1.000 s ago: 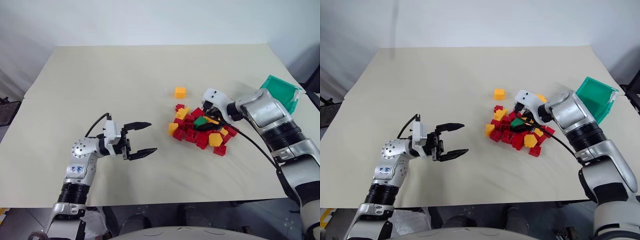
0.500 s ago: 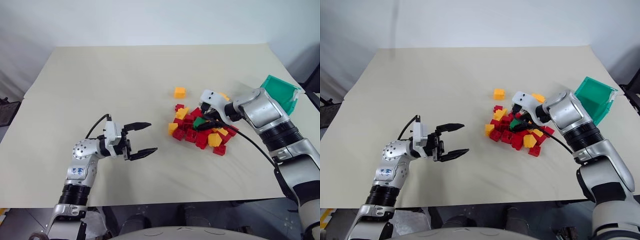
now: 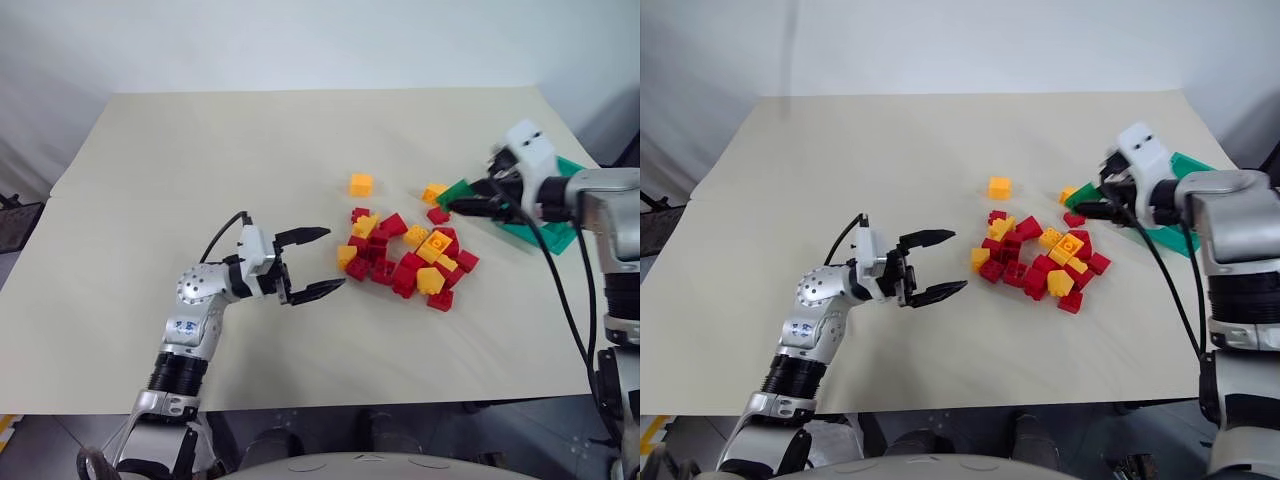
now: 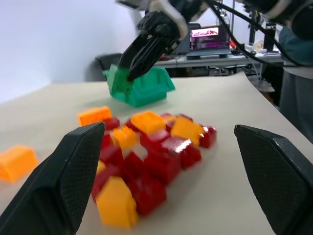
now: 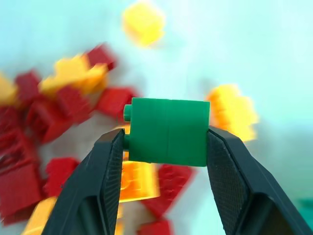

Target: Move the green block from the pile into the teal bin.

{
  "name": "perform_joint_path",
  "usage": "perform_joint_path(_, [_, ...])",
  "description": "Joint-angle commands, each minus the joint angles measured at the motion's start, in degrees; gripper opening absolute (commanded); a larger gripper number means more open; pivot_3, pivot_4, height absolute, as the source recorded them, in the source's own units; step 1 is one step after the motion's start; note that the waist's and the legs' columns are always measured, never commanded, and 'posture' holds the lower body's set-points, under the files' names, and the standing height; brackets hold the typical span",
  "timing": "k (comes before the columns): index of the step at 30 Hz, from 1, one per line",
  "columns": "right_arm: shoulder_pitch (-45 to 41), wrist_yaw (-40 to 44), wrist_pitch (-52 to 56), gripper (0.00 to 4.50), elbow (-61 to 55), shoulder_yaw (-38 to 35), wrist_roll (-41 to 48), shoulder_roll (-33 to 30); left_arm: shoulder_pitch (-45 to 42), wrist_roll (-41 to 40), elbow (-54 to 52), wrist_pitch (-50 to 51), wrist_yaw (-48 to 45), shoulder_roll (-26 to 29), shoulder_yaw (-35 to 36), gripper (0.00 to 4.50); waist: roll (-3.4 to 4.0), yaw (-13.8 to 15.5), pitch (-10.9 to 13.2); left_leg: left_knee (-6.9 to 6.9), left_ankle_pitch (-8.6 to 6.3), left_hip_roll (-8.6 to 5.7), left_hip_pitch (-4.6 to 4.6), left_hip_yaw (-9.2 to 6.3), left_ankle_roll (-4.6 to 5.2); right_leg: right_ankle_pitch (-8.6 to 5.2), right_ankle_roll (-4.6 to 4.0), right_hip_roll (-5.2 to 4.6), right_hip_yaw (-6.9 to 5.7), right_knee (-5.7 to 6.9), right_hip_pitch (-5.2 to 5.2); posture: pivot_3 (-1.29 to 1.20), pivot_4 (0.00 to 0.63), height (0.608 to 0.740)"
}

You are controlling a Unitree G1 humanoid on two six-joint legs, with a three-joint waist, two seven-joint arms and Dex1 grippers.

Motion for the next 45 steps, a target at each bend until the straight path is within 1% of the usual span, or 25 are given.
perform_joint_path(1, [3.06,-8.24,-1.95,2.08,-2.12,-10.23,-1.66,-3.96,-5.34,5.17,2.56,0.58,5.95,-2.22,-2.18,4.50,0.00,0.83,0.00,0.02,0.00,-0.01,-0.01,0.01,0.00,0.00,0.00,0.00,-0.01,-0.02,0.01,0.00,0.150,0.740])
perform_joint_path(4, [4.44,-14.56,-4.61,2.08,0.92,-13.64,-3.10,-4.23,-8.73,7.58,5.39,1.22,8.80,-4.49,-3.66,4.50,0.00,1.04,0.00,0.02,0.00,-0.04,0.00,0.05,0.01,0.03,0.04,0.00,0.05,-0.03,0.02,0.00,0.150,0.740])
perform_joint_path(7, [4.39,-17.48,-10.09,2.08,7.03,-13.38,-3.97,-4.14,-11.52,9.86,7.95,1.94,10.81,-5.90,-4.97,4.50,0.00,0.90,0.00,-0.03,0.01,-0.05,0.02,0.18,0.02,0.03,0.05,0.02,0.05,-0.04,0.02,0.00,0.150,0.740])
perform_joint_path(9, [3.10,-18.83,-15.33,2.08,13.46,-11.92,-4.79,-3.56,-13.47,11.62,10.19,2.29,12.19,-6.64,-5.91,4.50,0.00,0.76,0.00,-0.06,0.02,-0.04,0.03,0.30,0.01,0.03,0.05,0.08,0.05,-0.04,0.01,0.00,0.150,0.740])
perform_joint_path(11, [-1.44,-21.37,-23.48,2.08,26.35,-9.14,-6.82,-1.62,-16.31,11.76,13.11,1.32,12.34,-8.37,-6.21,4.50,0.00,0.34,0.00,-0.06,0.07,-0.06,0.04,0.48,0.00,0.03,0.05,0.10,0.05,-0.05,0.02,0.00,0.150,0.740])
perform_joint_path(13, [-5.48,-22.61,-29.61,2.08,36.32,-7.27,-8.22,-0.14,-18.30,11.85,15.44,0.43,12.12,-9.42,-6.23,4.50,0.00,-0.34,0.00,-0.09,0.13,-0.05,0.03,0.54,0.03,0.03,0.05,0.08,0.08,-0.06,0.02,0.00,0.150,0.740])
perform_joint_path(15, [-8.99,-22.92,-33.38,2.82,44.45,-5.97,-9.10,0.84,-19.56,12.35,17.27,-0.80,11.64,-9.70,-6.32,4.50,0.00,-0.51,0.00,-0.15,0.18,-0.04,0.04,0.53,0.03,0.03,0.05,0.06,0.09,-0.07,0.01,0.00,0.150,0.740])
perform_joint_path(16, [-10.28,-23.06,-34.76,3.08,47.39,-5.61,-9.34,1.04,-19.90,12.51,17.88,-1.24,11.55,-9.80,-6.30,4.50,0.03,-0.52,0.02,-0.17,0.18,-0.03,0.05,0.53,0.02,0.03,0.05,0.06,0.08,-0.05,0.01,0.00,0.150,0.740])
perform_joint_path(20, [-12.81,-23.54,-39.30,4.42,54.53,-4.31,-10.34,0.98,-20.51,12.97,19.27,-3.01,12.12,-9.94,-5.86,4.50,0.18,-0.40,0.10,-0.31,0.21,-0.01,0.04,0.49,-0.02,0.02,0.03,0.07,0.04,-0.07,-0.04,0.00,0.150,0.740])
perform_joint_path(21, [-13.05,-23.46,-39.86,4.46,55.07,-4.12,-10.52,0.80,-20.45,13.05,19.29,-2.81,12.41,-9.84,-5.74,4.50,0.20,-0.33,0.12,-0.31,0.21,-0.02,0.03,0.48,-0.02,0.02,0.04,0.06,0.02,-0.08,-0.04,0.00,0.150,0.740])
perform_joint_path(23, [-13.13,-22.35,-40.29,4.46,54.43,-3.91,-10.37,0.26,-19.86,12.89,18.68,-2.61,12.49,-9.35,-5.47,4.50,0.23,-0.29,0.13,-0.27,0.22,-0.04,-0.04,0.45,0.01,0.02,0.05,0.03,0.01,-0.10,-0.04,0.00,0.150,0.740])
perform_joint_path(24, [-12.63,-20.87,-39.96,4.46,51.97,-4.20,-9.63,-0.28,-19.07,12.48,17.74,-2.38,12.46,-8.88,-5.07,4.50,0.23,-0.31,0.13,-0.24,0.22,-0.04,-0.06,0.43,0.01,0.03,0.06,0.01,0.00,-0.10,-0.04,0.00,0.150,0.740])
perform_joint_path(27, [-7.84,-12.89,-37.81,4.46,39.72,-5.84,-5.08,-1.23,-16.14,10.08,13.74,-0.16,11.30,-7.08,-3.35,4.50,0.38,-0.31,0.22,-0.23,0.22,-0.03,-0.06,0.35,0.02,0.03,0.06,0.01,0.00,-0.10,-0.03,0.00,0.150,0.740])
perform_joint_path(30, [0.89,-5.56,-34.01,4.46,24.61,-6.73,-0.29,-2.24,-13.07,7.88,8.66,3.51,10.51,-4.50,-1.68,4.50,0.42,-0.27,0.24,-0.22,0.22,0.03,-0.05,0.10,0.01,0.03,0.06,0.07,-0.03,-0.09,-0.04,0.00,0.150,0.740])
perform_joint_path(31, [3.12,-4.37,-32.81,4.46,20.86,-7.07,0.86,-2.53,-12.38,7.56,7.35,4.51,10.56,-3.79,-1.42,4.50,0.42,-0.26,0.25,-0.19,0.22,0.03,-0.05,0.06,0.00,0.03,0.06,0.07,-0.04,-0.07,-0.03,0.00,0.150,0.740])
perform_joint_path(34, [13.36,2.43,-29.05,4.46,6.63,-9.07,6.90,-4.46,-8.72,4.33,1.96,8.07,7.79,0.68,0.83,4.50,0.42,0.02,0.25,-0.08,0.22,-0.01,-0.05,0.01,0.01,0.04,0.07,0.03,0.00,-0.04,0.00,0.00,0.150,0.740])
perform_joint_path(36, [23.24,11.04,-26.09,4.46,-3.36,-10.52,13.02,-6.89,-5.33,0.29,-1.54,8.86,3.12,4.97,3.60,4.50,0.44,0.43,0.26,-0.07,0.21,-0.03,-0.05,-0.03,0.01,0.04,0.08,0.01,0.02,-0.03,0.01,0.00,0.150,0.740])
perform_joint_path(37, [27.83,14.89,-27.23,4.46,-6.55,-10.89,14.52,-7.94,-3.76,-0.40,-2.87,9.75,2.15,7.43,4.79,4.50,0.45,0.69,0.26,-0.06,0.21,0.00,0.01,-0.07,0.00,0.04,0.08,0.03,0.04,-0.01,0.01,0.00,0.150,0.740])
perform_joint_path(39, [33.48,18.46,-29.68,4.46,-8.30,-10.53,14.50,-9.86,-0.78,-1.68,-5.14,10.23,0.76,11.34,7.02,4.50,0.43,0.94,0.27,-0.08,0.18,0.02,0.04,-0.11,-0.03,0.04,0.07,0.07,0.04,-0.04,0.02,0.00,0.150,0.740])
perform_joint_path(41, [37.44,20.87,-36.99,4.46,-6.27,-9.57,10.68,-12.05,2.24,-2.91,-6.85,11.57,-0.93,15.20,8.91,4.50,0.43,0.92,0.28,-0.02,0.16,-0.04,0.13,-0.02,0.02,0.05,0.08,0.02,0.13,-0.04,0.11,0.00,0.150,0.740])
perform_joint_path(43, [38.74,22.27,-40.39,4.46,-3.59,-9.56,9.63,-13.02,4.29,-3.66,-7.25,12.06,-2.19,17.96,10.38,4.50,0.42,1.03,0.29,0.05,0.14,-0.09,0.19,0.04,0.10,0.06,0.09,-0.05,0.20,-0.10,0.22,0.00,0.150,0.740])
perform_joint_path(45, [38.33,22.85,-41.31,4.46,-0.06,-10.49,10.20,-13.38,6.59,-3.73,-6.12,10.97,-3.40,20.74,12.38,4.50,0.39,0.99,0.30,0.11,0.13,-0.08,0.27,0.07,0.12,0.05,0.09,-0.07,0.27,-0.10,0.28,0.00,0.150,0.740])
